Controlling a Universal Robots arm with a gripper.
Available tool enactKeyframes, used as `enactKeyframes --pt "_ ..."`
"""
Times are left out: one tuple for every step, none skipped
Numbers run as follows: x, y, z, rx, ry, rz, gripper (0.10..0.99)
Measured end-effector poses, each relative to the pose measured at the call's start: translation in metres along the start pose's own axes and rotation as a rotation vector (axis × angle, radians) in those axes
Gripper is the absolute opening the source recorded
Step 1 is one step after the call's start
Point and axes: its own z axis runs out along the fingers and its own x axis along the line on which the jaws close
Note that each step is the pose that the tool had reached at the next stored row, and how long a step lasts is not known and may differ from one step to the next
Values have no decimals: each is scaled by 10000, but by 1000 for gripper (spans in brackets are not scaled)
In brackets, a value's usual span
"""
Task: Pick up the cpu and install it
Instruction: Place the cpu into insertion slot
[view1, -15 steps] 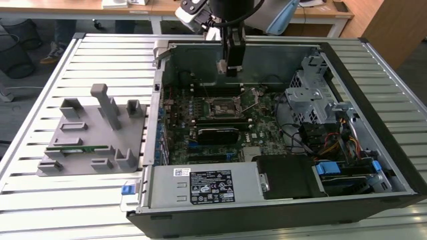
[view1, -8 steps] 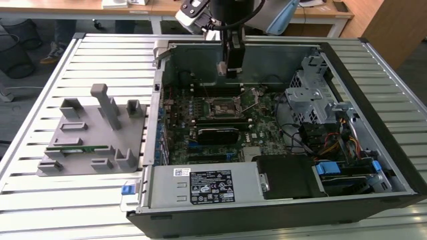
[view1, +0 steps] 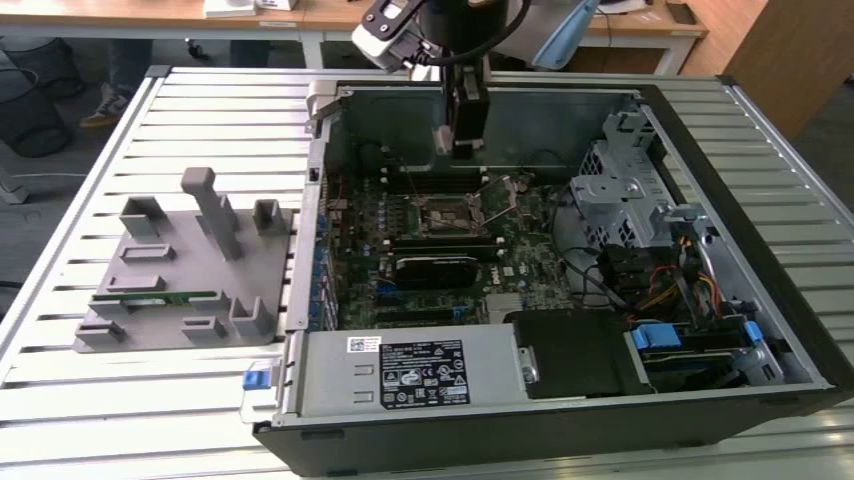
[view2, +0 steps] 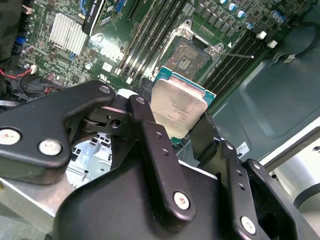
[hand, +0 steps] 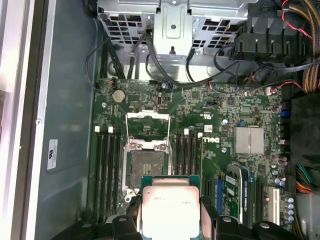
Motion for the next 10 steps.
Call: enactKeyframes --pt "0 3 14 2 0 -2 545" --pt "0 6 30 2 3 -2 545" --pt "0 15 48 6 5 1 545" --pt "-1 34 69 12 4 0 545" --pt "1 59 88 21 2 1 545" --pt "4 88 108 29 3 1 545" --pt "12 110 129 33 4 0 545" --pt "30 116 148 37 5 2 545" --pt "58 116 166 36 5 1 545" --pt "88 116 185 36 6 -6 545"
